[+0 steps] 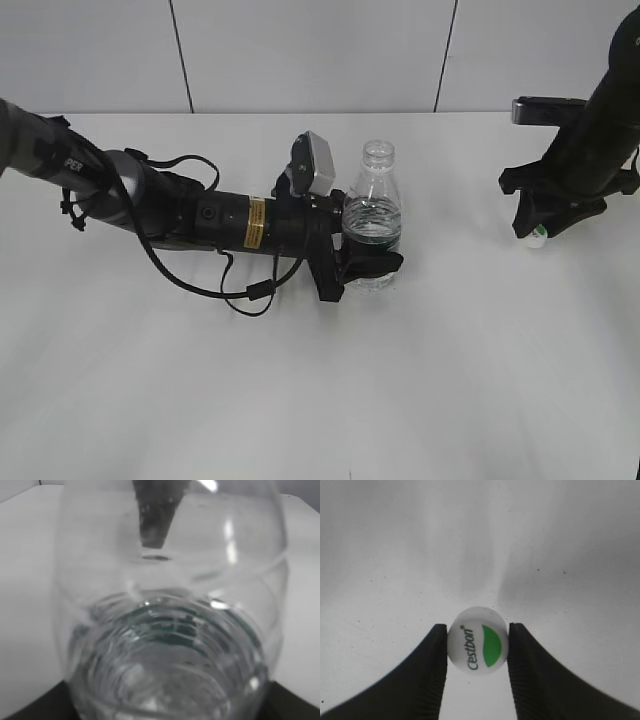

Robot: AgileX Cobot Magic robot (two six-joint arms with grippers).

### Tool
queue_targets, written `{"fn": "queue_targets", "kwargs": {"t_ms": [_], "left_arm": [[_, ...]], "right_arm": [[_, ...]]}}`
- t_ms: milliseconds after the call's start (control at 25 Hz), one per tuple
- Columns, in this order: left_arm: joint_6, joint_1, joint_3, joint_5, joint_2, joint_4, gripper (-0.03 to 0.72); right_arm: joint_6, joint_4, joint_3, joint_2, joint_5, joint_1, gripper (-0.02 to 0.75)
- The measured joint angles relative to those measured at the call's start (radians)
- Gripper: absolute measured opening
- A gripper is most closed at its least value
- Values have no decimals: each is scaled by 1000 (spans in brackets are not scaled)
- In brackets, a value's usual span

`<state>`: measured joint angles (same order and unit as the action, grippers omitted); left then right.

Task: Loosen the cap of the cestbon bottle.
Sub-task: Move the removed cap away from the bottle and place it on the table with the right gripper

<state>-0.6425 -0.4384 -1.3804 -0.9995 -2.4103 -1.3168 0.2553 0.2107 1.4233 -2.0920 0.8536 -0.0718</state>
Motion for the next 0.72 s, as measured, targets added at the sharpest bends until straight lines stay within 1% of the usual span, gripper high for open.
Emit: {"fn": "queue_targets", "kwargs": {"t_ms": [400, 640, 720], "left_arm": [[0, 0, 0, 2, 0, 2, 402], [0, 0, 0, 3, 0, 3, 402], [0, 0, 0, 3, 0, 4, 402]], "right_arm": [[17, -10, 0, -62, -47, 0, 287], [24, -11, 0, -62, -105, 1, 287], [39, -11, 0, -62, -105, 1, 307]]}}
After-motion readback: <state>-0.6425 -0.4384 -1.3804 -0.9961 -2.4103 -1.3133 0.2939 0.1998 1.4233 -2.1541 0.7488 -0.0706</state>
